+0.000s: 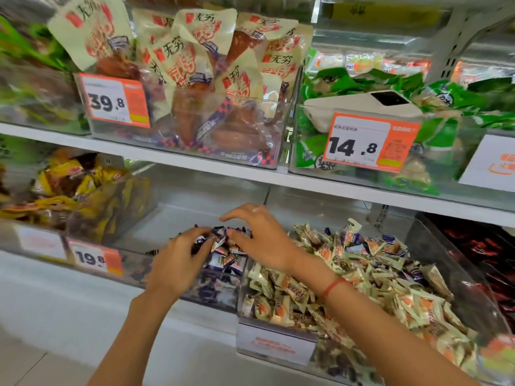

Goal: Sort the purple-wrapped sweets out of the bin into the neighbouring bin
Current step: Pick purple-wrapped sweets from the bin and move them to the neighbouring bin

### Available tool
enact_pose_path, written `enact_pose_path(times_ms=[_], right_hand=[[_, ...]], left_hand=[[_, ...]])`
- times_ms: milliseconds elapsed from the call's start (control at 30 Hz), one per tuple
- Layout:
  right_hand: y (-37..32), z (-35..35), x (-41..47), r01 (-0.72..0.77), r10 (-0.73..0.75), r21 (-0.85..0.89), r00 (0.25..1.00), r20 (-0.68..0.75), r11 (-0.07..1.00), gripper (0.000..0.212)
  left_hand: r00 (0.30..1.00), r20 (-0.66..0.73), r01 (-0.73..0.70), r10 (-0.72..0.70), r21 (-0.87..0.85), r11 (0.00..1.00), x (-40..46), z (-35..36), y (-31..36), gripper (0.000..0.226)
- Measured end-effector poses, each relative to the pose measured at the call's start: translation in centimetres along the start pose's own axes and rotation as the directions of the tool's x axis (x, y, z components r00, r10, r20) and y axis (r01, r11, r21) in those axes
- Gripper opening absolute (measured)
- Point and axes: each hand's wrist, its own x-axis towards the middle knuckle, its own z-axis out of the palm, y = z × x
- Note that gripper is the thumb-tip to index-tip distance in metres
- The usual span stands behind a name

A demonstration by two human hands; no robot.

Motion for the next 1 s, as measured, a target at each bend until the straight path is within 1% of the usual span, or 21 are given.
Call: enact_pose_path(times_ms=[33,67,133,167,200,233,267,333,400,467,500,533,567,600,633,700,733,800,867,933,1000], right_hand=[[0.0,-0.4,-1.4,0.037,-0.034,0.064,0.998,-0.051,0.997,0.021],[0.1,-0.9,-2.8,0.066,-0.06,0.113,0.996,-0.059,0.991,0.015],[0.6,-1.8,-5.1,0.082,-0.088,0.172,0.996,0.027,0.982,0.012],[0.8,-2.1,-5.9,0.072,-0.086,0.181,0.994,0.072,0.981,0.013],[0.9,-2.4,-6.3,0.072,-0.088,0.174,0.992,0.086,0.982,0.015],[1.0,-2.5,-6.6,0.083,-0.096,0.157,0.992,0.078,0.984,0.017],[1.0,-2.7,-6.9,0.09,-0.101,0.139,0.992,0.078,0.986,0.016],[1.1,-2.7,-7.3,0.089,-0.101,0.084,0.982,0.162,0.993,0.018],[1.4,-2.4,-7.7,0.104,-0.093,-0.021,0.952,0.291,0.994,0.03],[1.5,-1.9,-7.7,0.157,-0.112,-0.114,0.939,0.325,0.981,0.034],[1.3,-1.7,-7.5,0.179,-0.127,-0.14,0.94,0.317,0.974,0.033],[1.1,-1.6,-7.4,0.19,-0.134,-0.154,0.94,0.313,0.97,0.031],[0.9,-1.6,-7.2,0.194,-0.134,-0.165,0.938,0.319,0.967,0.03],[0.8,-1.7,-7.1,0.197,-0.133,-0.172,0.936,0.325,0.965,0.029],[0.9,-1.8,-7.1,0.19,-0.127,-0.17,0.937,0.325,0.967,0.028],[1.2,-2.3,-7.3,0.122,-0.091,-0.101,0.958,0.27,0.987,0.028],[1.4,-2.6,-7.5,0.063,-0.055,-0.036,0.979,0.194,0.997,0.029],[1.7,-3.2,-7.7,-0.005,0.01,0.087,0.999,-0.052,0.996,0.032],[1.3,-3.4,-7.0,0.016,0.012,0.108,0.967,-0.255,0.994,0.036],[0.1,-2.9,-5.3,0.055,-0.026,0.08,0.945,-0.327,0.995,0.039],[-0.9,-2.0,-3.2,0.057,-0.048,0.017,0.94,-0.339,0.998,0.033]], left_hand=[[0.999,0.019,-0.029,0.029,0.02,0.999,0.0,0.0,-0.1,0.034],[0.998,0.024,-0.059,0.058,0.053,0.997,0.0,-0.1,0.0,0.039],[0.991,0.048,-0.129,0.125,0.11,0.985,0.2,-0.4,0.6,0.045],[0.981,0.111,-0.167,0.157,0.085,0.982,0.4,-0.7,1.1,0.044],[0.962,0.211,-0.179,0.172,0.017,0.984,0.7,-0.8,1.4,0.042],[0.925,0.343,-0.154,0.162,-0.051,0.987,1.1,-0.8,1.6,0.041],[0.872,0.47,-0.128,0.138,-0.055,0.99,1.5,-0.9,1.6,0.044],[0.76,0.647,-0.15,0.067,0.075,0.986,2.4,-0.9,1.2,0.052],[0.663,0.748,-0.173,-0.011,0.168,0.971,3.4,-1.1,1.1,0.059],[0.596,0.801,-0.185,-0.056,0.205,0.961,4.6,-1.0,0.8,0.064],[0.597,0.799,-0.185,-0.07,0.222,0.957,5.2,-0.8,0.6,0.065],[0.627,0.774,-0.18,-0.089,0.255,0.95,5.7,-0.6,0.1,0.064],[0.679,0.723,-0.168,-0.124,0.317,0.934,6.1,-0.3,-0.3,0.061],[0.739,0.65,-0.141,-0.178,0.408,0.902,6.2,-0.2,-0.8,0.059],[0.783,0.573,-0.099,-0.243,0.5,0.861,6.2,-0.2,-1.2,0.057],[0.819,0.473,-0.014,-0.323,0.58,0.814,6.1,-0.6,-2.1,0.056],[0.84,0.435,0.014,-0.325,0.582,0.813,5.9,-0.9,-2.5,0.057],[0.906,0.341,0.021,-0.252,0.557,0.83,5.2,-1.9,-3.0,0.057],[0.97,0.222,-0.02,-0.102,0.488,0.873,4.2,-2.9,-2.6,0.052],[0.996,0.085,-0.068,0.037,0.402,0.913,2.8,-3.4,-1.4,0.044],[0.991,-0.032,-0.106,0.127,0.371,0.923,1.6,-3.8,0.0,0.038]])
